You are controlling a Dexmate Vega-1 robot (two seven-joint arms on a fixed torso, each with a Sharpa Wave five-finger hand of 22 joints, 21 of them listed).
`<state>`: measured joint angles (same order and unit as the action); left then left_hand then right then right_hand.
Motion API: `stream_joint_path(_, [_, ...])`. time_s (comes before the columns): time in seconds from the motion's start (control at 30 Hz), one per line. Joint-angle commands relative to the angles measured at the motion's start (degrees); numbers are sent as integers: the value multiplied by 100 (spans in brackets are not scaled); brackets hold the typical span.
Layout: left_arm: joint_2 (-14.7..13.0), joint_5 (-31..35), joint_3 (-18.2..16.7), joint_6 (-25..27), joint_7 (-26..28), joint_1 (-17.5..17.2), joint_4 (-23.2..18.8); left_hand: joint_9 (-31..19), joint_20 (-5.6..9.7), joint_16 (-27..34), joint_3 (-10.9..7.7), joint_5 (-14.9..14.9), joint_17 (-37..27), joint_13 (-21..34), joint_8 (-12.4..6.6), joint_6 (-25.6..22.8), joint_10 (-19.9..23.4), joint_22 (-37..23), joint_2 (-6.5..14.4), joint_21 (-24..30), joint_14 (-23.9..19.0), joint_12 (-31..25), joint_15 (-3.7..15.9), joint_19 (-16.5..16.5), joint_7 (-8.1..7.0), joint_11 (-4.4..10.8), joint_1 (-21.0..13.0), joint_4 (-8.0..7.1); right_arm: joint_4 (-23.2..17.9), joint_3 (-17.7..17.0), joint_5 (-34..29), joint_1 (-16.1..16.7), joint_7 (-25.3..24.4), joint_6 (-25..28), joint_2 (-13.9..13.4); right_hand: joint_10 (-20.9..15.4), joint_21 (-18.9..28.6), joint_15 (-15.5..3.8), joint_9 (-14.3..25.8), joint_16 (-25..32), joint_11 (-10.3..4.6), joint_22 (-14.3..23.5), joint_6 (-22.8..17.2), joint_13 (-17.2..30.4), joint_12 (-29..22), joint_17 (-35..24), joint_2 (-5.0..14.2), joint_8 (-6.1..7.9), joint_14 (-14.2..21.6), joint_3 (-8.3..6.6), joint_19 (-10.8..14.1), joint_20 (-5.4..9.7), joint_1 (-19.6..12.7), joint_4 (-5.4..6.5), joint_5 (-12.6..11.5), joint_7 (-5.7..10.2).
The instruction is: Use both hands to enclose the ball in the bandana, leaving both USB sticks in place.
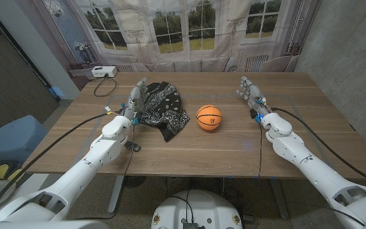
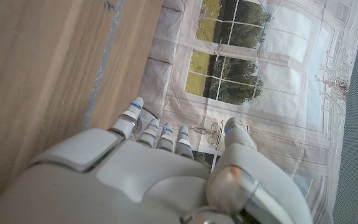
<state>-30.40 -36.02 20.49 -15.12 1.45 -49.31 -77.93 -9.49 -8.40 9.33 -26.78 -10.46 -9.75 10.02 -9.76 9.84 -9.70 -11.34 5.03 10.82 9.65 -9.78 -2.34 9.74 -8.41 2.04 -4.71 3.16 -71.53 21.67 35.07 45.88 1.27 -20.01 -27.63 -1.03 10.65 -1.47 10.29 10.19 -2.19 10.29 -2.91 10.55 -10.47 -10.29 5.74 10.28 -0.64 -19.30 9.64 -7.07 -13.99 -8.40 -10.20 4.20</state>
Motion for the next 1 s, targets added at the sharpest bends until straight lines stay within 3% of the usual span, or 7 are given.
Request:
stream_joint_path(0.03, [-160, 513, 31, 683, 1094, -29, -667, -30, -28, 83, -22, -26, -25, 12, -79, 841, -785, -33, 43, 67, 771, -103, -34, 292, -35, -61, 10, -15, 361, -96, -447, -214, -558, -521, 117, -187, 91, 26, 10, 80, 85, 13, -137, 10, -90, -1, -34, 67, 126, -44, 128, 8, -91, -28, -55, -45])
stream_joint_path(0.17, [-180, 788, 97, 1065, 1542, 53, -866, -39, -152, 168, 7, -12, -20, 29, -162, 467, -394, -37, -44, 213, 463, -247, -165, 8, -73, -285, -22, 42, 475, -134, -447, -256, -558, -567, 101, -296, 112, 235, 12, 113, 199, 15, -264, 13, -113, -3, -62, 104, 227, -50, 175, 3, -147, -48, -58, -58])
stream_joint_path(0.23, [-129, 856, 106, 1246, 1782, 71, -964, -45, -198, 196, 3, -4, -22, 37, -202, 247, -208, -36, -75, 272, 296, -296, -232, -142, -75, -389, -73, 99, 614, -155, -376, -317, -445, -608, 114, -301, 115, 245, 12, 112, 245, 15, -285, 13, -112, -3, -66, 109, 230, -51, 182, -10, -156, -50, -59, -58])
stream_joint_path(0.43, [-184, 1059, 203, 2125, 2318, 137, -1438, -56, -293, 248, -96, 19, -29, 59, -184, 8, 183, -36, -48, 427, -165, -376, -434, -585, -20, -476, -319, 297, 1050, -187, -230, -498, -106, -715, 122, -322, 116, 323, 13, 113, 295, 16, -315, 15, -113, -6, -75, 112, 239, -51, 182, -51, -172, -52, -59, -47])
stream_joint_path(0.7, [-311, 1330, 338, 3310, 2854, 227, -2079, -60, -307, 275, -205, 25, -37, 74, -191, -136, 514, -37, -21, 474, -466, -451, -481, -749, 62, -525, -573, 476, 1825, -228, 30, -791, 412, -968, 299, -339, 115, 403, 15, 124, 325, 18, -354, 18, -112, -12, -81, 117, 271, -47, 179, -96, -179, -45, -56, -36])
stream_joint_path(0.83, [-368, 1365, 348, 3718, 2960, 241, -2339, -63, -302, 287, -230, 22, -41, 80, -198, -191, 550, -39, -26, 478, -564, -448, -477, -770, 93, -536, -643, 521, 1960, -246, 82, -841, 530, -1053, 315, -347, 117, 439, 16, 131, 347, 19, -361, 20, -111, -18, -84, 114, 288, -41, 182, -101, -176, -38, -54, -31])
stream_joint_path(1.0, [-482, 1405, 381, 4377, 3078, 281, -2697, -65, -294, 292, -244, 21, -45, 84, -204, -235, 563, -41, -41, 473, -626, -441, -488, -765, 140, -544, -693, 554, 1812, -294, 94, -751, 500, -1113, 233, -377, 120, 470, 17, 137, 362, 20, -364, 22, -118, -23, -83, 109, 306, -37, 187, -124, -174, -30, -52, -25])
